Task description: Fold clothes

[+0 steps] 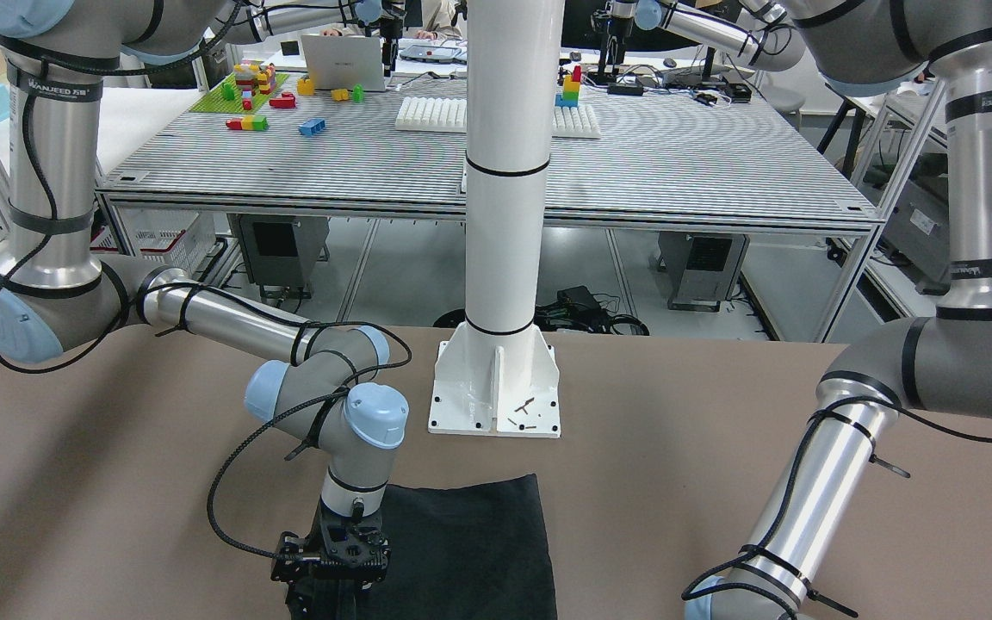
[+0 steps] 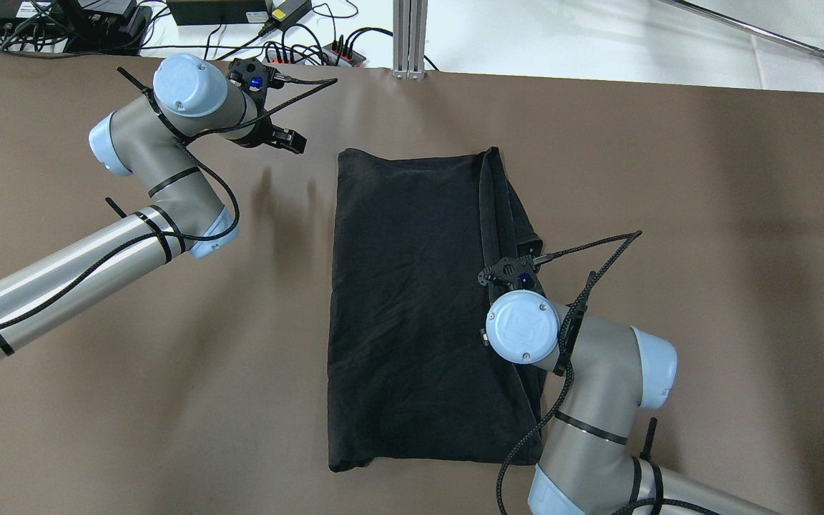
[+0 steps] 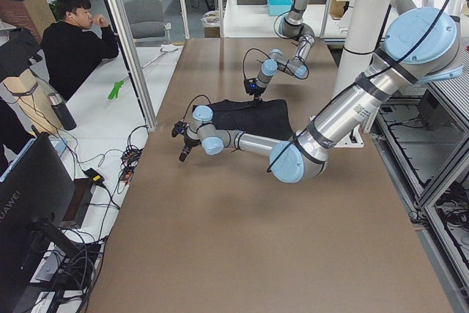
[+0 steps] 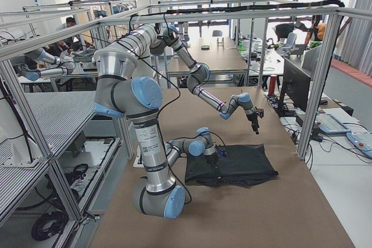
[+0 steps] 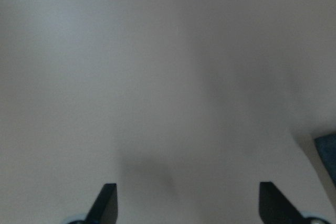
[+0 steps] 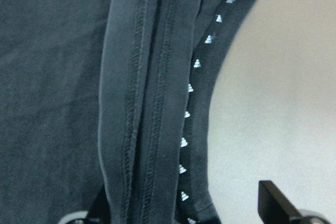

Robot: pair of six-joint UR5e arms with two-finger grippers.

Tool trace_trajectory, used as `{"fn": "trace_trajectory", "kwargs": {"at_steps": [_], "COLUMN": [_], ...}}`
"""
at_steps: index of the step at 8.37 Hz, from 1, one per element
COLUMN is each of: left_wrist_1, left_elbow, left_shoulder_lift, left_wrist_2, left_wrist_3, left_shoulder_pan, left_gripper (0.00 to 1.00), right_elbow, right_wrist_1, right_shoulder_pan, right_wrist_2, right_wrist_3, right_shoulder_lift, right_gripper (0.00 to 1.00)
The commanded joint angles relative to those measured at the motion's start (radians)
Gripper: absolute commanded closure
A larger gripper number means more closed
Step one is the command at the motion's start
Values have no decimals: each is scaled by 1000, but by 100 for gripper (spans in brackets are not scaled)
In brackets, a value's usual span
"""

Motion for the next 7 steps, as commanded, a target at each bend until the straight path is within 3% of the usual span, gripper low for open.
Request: {"fn": "trace_trajectory", "kwargs": {"at_steps": [1, 2, 4, 6, 7], "left_wrist_1": [0, 0, 0, 0, 0], "left_elbow": [1, 1, 2, 1, 1], "left_shoulder_lift": [-1, -1, -2, -2, -1], "left_wrist_2": [0, 2, 2, 2, 2], "left_wrist_3": [-1, -1, -1, -1, -1], "left_shoulder_pan": [2, 8, 8, 8, 8], "left_gripper": [5, 5, 5, 5, 5], "right_elbow": [21, 79, 141, 89, 2], "right_wrist_1": [4, 17, 8, -9, 0], "right_shoulder_pan": [102, 106, 109, 124, 126], "right_wrist_2": [104, 103, 116, 118, 116], "right_wrist_3": [-100, -127, -127, -104, -74], "right_shoulder_lift": [-71, -140, -124, 9, 77], "right_gripper": [7, 7, 7, 7, 7]}}
